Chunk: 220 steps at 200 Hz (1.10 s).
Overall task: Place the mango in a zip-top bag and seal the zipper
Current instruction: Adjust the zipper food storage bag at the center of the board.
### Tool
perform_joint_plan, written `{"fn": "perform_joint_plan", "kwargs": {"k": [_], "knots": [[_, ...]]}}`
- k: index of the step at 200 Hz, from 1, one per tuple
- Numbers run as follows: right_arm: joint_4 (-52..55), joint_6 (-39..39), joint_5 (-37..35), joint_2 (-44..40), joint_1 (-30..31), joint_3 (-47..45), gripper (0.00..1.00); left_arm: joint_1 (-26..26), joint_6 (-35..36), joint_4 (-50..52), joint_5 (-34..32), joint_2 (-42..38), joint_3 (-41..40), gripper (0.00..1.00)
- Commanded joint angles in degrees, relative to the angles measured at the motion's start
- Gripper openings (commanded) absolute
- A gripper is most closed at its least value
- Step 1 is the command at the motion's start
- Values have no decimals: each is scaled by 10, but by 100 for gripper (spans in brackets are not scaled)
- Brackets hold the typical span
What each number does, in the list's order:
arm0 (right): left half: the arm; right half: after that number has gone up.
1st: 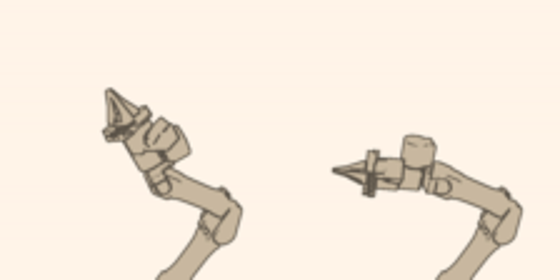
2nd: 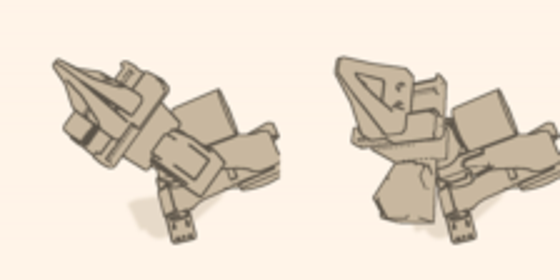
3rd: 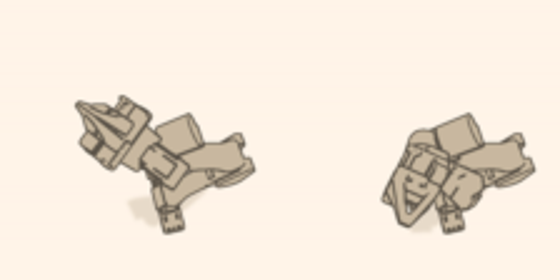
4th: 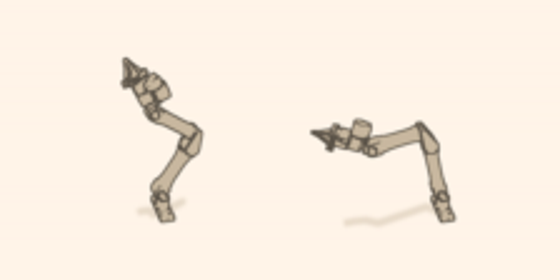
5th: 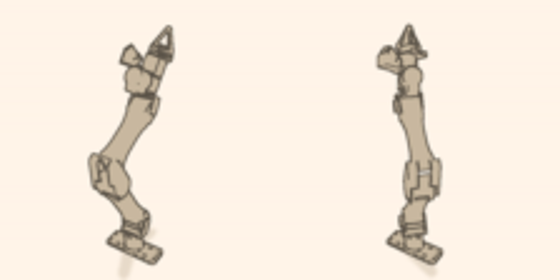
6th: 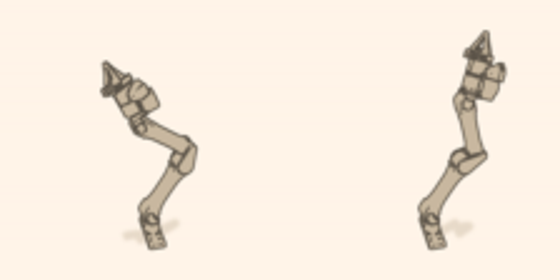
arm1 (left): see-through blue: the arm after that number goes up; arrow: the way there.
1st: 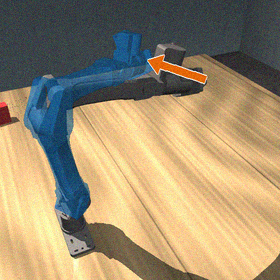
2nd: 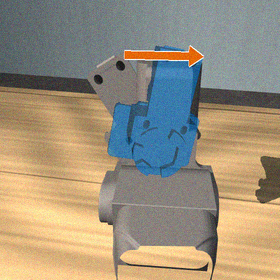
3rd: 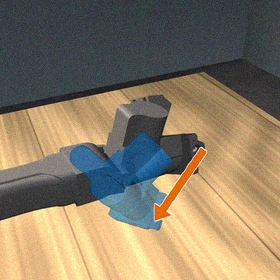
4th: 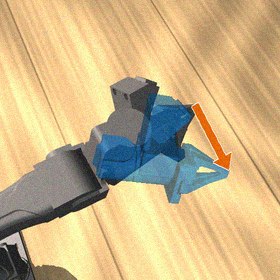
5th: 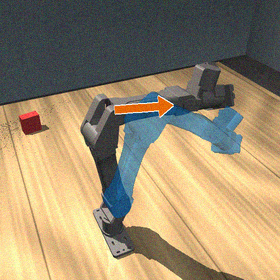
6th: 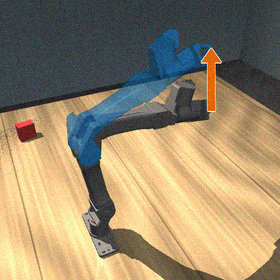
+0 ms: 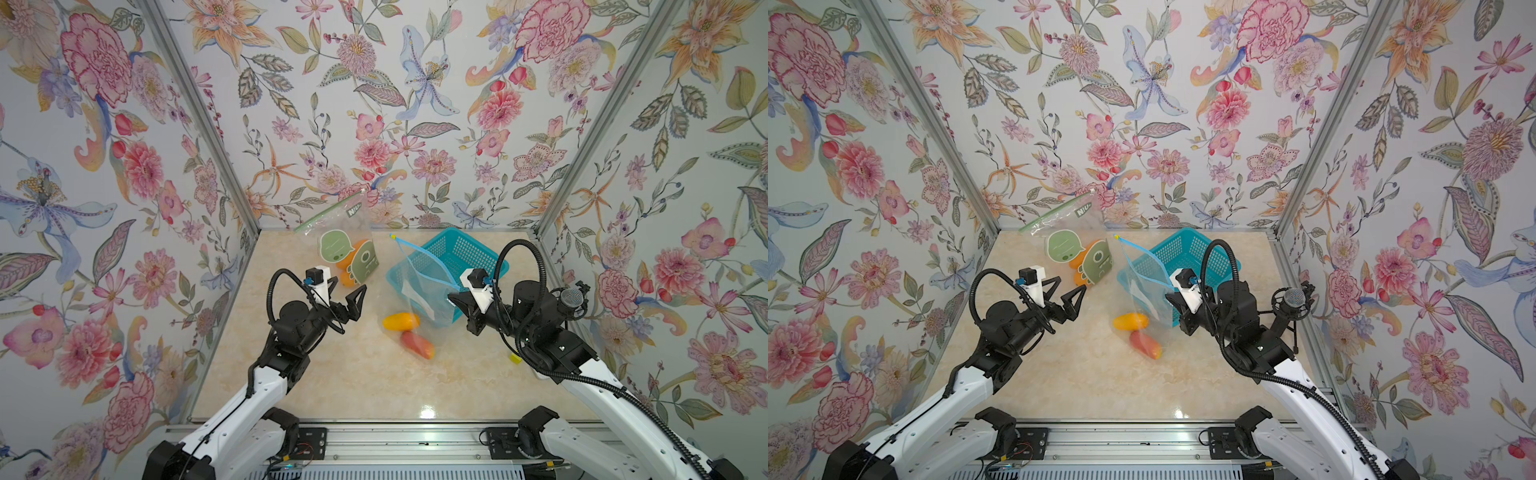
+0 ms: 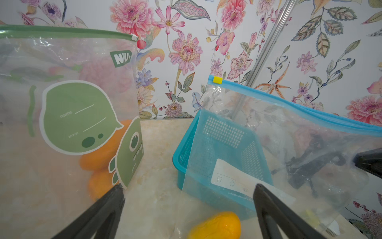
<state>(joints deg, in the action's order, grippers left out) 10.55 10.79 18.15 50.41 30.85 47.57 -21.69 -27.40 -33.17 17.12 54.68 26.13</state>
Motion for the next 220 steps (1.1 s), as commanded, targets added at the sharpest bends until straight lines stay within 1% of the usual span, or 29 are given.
{"fn": "perform_joint_plan", "kwargs": {"k": [1, 10, 26, 59, 88, 111, 126, 132, 144, 161, 178, 192, 203, 220], "knots": [[11, 34, 25, 10, -4, 17, 0, 30, 44, -154, 76, 45, -3, 99], [11, 39, 28, 14, -4, 17, 0, 35, 73, -149, 114, 66, 18, 99], [11, 44, 33, 17, -6, 20, 0, 37, 136, -102, 164, 99, 62, 99], [10, 49, 40, 13, -9, 23, 0, 63, 225, -37, 237, 164, 146, 99], [9, 52, 45, 15, -10, 22, 0, 76, 337, 94, 334, 244, 258, 99], [9, 52, 46, 12, -10, 23, 0, 77, 417, 206, 362, 309, 350, 99], [8, 52, 47, 10, -10, 24, 0, 78, 450, 262, 370, 345, 404, 99], [8, 52, 45, 9, -10, 25, 0, 78, 464, 284, 381, 372, 425, 99], [8, 52, 43, 8, -10, 24, 0, 77, 486, 323, 400, 402, 463, 99], [8, 52, 43, 11, -10, 24, 0, 77, 511, 365, 429, 439, 508, 94], [8, 52, 42, 14, -10, 25, 0, 78, 533, 406, 447, 472, 549, 84], [8, 51, 42, 18, -10, 28, 0, 77, 543, 428, 457, 491, 576, 82], [8, 52, 42, 19, -10, 29, 0, 77, 556, 449, 474, 502, 597, 77], [7, 52, 41, 21, -10, 30, 0, 77, 570, 476, 488, 512, 628, 72]]}}
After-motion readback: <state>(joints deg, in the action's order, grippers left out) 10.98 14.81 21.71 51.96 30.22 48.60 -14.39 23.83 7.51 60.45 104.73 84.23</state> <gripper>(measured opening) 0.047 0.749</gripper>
